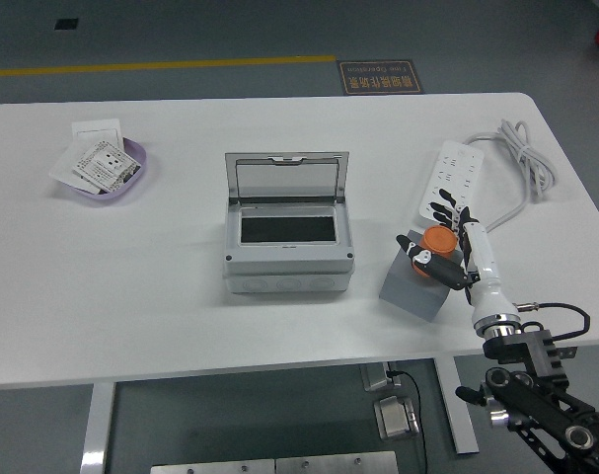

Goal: Pick up the cylinder from the cube,place it in the box,flap close box

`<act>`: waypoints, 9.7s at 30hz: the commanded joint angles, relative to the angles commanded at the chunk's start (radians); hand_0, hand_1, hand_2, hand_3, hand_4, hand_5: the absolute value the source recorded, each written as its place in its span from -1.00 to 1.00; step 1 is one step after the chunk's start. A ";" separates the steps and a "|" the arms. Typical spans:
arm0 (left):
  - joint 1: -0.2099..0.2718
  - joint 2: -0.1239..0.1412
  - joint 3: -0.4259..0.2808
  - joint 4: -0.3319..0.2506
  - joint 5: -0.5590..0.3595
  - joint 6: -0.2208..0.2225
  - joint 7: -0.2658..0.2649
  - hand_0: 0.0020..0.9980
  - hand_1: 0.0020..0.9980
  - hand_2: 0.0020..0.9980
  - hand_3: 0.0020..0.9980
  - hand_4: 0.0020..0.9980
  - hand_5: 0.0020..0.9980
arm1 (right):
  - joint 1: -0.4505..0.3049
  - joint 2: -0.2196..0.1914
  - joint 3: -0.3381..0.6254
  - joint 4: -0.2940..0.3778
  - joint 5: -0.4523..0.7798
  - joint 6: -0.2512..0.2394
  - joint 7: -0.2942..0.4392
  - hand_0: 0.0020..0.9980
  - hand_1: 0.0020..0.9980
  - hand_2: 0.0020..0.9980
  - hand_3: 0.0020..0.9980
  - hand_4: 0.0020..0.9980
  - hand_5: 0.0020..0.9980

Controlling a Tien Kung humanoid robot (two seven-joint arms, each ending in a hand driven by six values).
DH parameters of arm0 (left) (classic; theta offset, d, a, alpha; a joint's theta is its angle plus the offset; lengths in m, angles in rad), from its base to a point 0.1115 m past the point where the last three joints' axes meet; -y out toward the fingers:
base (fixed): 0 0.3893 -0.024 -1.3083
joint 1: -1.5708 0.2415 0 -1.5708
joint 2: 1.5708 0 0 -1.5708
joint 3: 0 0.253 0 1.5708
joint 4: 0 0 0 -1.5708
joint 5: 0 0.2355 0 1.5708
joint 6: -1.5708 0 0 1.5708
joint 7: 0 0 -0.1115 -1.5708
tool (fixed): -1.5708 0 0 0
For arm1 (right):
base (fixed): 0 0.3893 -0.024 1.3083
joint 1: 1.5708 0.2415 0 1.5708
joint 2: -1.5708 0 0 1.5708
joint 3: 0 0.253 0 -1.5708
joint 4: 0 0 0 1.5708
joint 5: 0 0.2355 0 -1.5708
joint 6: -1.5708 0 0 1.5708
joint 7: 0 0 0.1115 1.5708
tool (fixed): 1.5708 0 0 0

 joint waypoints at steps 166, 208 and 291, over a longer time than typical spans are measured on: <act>-0.029 0.006 0.017 0.000 0.019 -0.008 0.018 0.19 0.29 0.11 0.15 0.22 -0.48 | 0.848 0.240 -0.790 -0.410 -0.387 0.102 -0.432 -0.61 -0.46 0.05 0.31 0.55 -0.07; -0.025 -0.007 0.043 0.000 0.027 -0.020 0.029 0.19 0.25 0.08 0.14 0.15 -0.52 | 0.836 0.227 -0.711 -0.408 -0.439 0.123 -0.413 0.56 0.19 0.10 0.28 0.47 0.04; -0.016 -0.020 0.116 -0.006 -0.051 -0.012 0.028 0.18 0.20 0.07 0.13 0.12 -0.55 | 0.722 -0.020 -0.601 -0.099 -0.384 0.138 -0.464 0.00 0.08 0.29 0.35 0.48 0.15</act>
